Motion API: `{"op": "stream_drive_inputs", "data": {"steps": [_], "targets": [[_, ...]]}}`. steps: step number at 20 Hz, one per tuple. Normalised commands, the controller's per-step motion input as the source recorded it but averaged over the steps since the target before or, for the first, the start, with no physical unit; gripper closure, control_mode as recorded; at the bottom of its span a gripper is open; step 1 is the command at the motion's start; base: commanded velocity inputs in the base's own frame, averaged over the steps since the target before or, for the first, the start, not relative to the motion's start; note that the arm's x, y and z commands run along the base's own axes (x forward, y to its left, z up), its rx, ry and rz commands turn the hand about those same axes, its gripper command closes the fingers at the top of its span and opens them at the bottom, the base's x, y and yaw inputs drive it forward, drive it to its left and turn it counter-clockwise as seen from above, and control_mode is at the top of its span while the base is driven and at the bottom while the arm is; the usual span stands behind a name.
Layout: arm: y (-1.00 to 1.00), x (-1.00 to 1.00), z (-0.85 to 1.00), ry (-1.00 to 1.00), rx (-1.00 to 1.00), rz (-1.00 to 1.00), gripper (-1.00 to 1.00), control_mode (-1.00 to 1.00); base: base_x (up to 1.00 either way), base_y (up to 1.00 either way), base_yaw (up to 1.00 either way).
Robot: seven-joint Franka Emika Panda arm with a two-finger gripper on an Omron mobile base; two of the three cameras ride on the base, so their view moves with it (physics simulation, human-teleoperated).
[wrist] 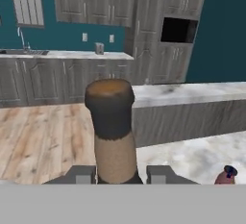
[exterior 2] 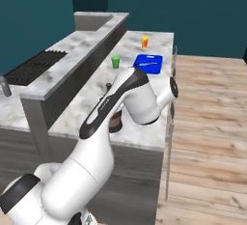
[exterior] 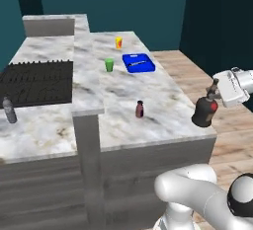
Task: Place the drinks on the dining counter in a tight cluster.
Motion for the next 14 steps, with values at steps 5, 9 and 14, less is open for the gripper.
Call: {"op": "stream_drive_inputs", "data": {"steps": [5, 9, 14], "targets": [[0.0, 0.0, 0.0, 0.0, 0.0, 0.0, 1.0, 1.0, 0.49, -0.02, -0.03], [0.0, 0.0, 0.0, 0.0, 0.0, 0.0, 1.0, 1.0, 0.48, -0.11, -0.32], [0.0, 0.0, 0.0, 0.0, 0.0, 0.0, 1.0, 1.0, 0.44, 0.01, -0.21]]}}
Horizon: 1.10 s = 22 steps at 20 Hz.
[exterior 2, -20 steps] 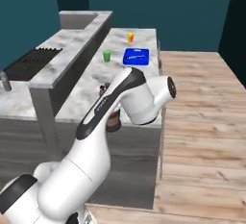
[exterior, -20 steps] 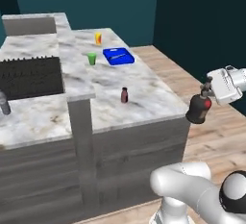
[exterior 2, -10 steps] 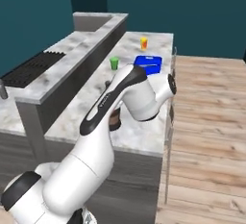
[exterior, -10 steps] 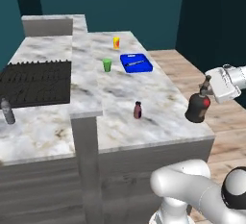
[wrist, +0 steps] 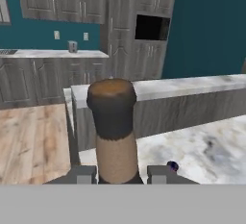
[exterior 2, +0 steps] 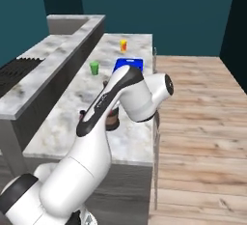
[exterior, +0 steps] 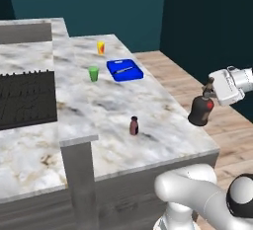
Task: Place the drinks on the dining counter in a tight cluster.
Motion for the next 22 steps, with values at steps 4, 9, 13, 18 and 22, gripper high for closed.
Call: {"op": "stream_drive_inputs", "data": {"steps": [4, 9, 13, 18, 22], "targets": [[0.0, 0.0, 0.0, 0.0, 0.0, 0.0, 1.0, 1.0, 0.83, 0.2, -0.08], [0.0, 0.0, 0.0, 0.0, 0.0, 0.0, 1.0, 1.0, 0.21, 0.02, 0.0], [0.0, 0.0, 0.0, 0.0, 0.0, 0.0, 1.0, 1.0, 0.0, 0.0, 0.0], [0.0, 0.0, 0.0, 0.0, 0.0, 0.0, 1.0, 1.0, 0.0, 0.0, 0.0], [0.35, 0.41, 0.05, 0.18, -0.05, 0.0, 1.0, -1.0, 0.0, 0.0, 0.0]]}}
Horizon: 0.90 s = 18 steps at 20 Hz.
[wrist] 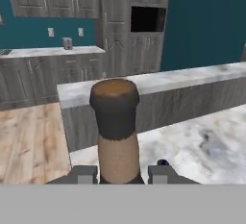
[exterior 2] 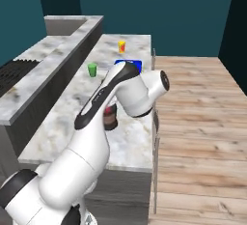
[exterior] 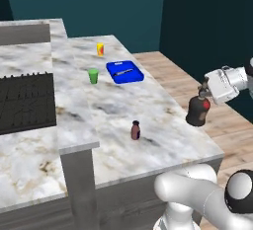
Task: Place the drinks on the dining counter in a tight cluster.
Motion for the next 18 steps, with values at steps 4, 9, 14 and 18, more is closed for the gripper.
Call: {"op": "stream_drive_inputs", "data": {"steps": [4, 9, 14, 18], "targets": [[0.59, 0.7, 0.15, 0.39, -0.16, 0.0, 1.0, -1.0, 0.0, 0.0, 0.0], [0.2, 0.7, 0.03, 0.27, -0.08, 0.02, 1.0, -1.0, 0.0, 0.0, 0.0], [0.16, 0.46, -0.46, 0.0, 0.0, 0.01, 1.0, -1.0, 0.0, 0.0, 0.0], [0.29, 0.34, -0.72, 0.0, 0.0, 0.0, 1.0, -1.0, 0.0, 0.0, 0.0]]}}
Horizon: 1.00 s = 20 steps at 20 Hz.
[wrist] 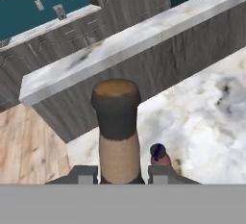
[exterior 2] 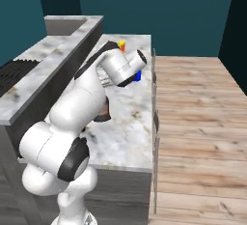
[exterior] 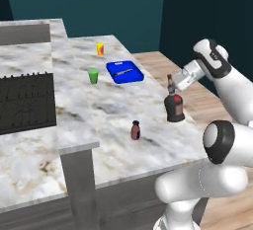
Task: Place the drinks on the dining counter in a tight cluster.
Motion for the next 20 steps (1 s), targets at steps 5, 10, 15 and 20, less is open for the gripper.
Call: {"op": "stream_drive_inputs", "data": {"steps": [5, 10, 15, 20], "targets": [[0.2, 0.18, -0.32, -0.06, 0.07, 0.01, 1.0, -1.0, 0.0, 0.0, 0.0], [0.14, 0.09, -0.29, -0.11, 0.19, 0.04, 1.0, -1.0, 0.0, 0.0, 0.0], [0.04, 0.04, -0.14, -0.05, 0.22, 0.05, 1.0, -1.0, 0.0, 0.0, 0.0], [0.02, 0.0, -0.03, -0.01, 0.09, 0.04, 1.0, -1.0, 0.0, 0.0, 0.0]]}}
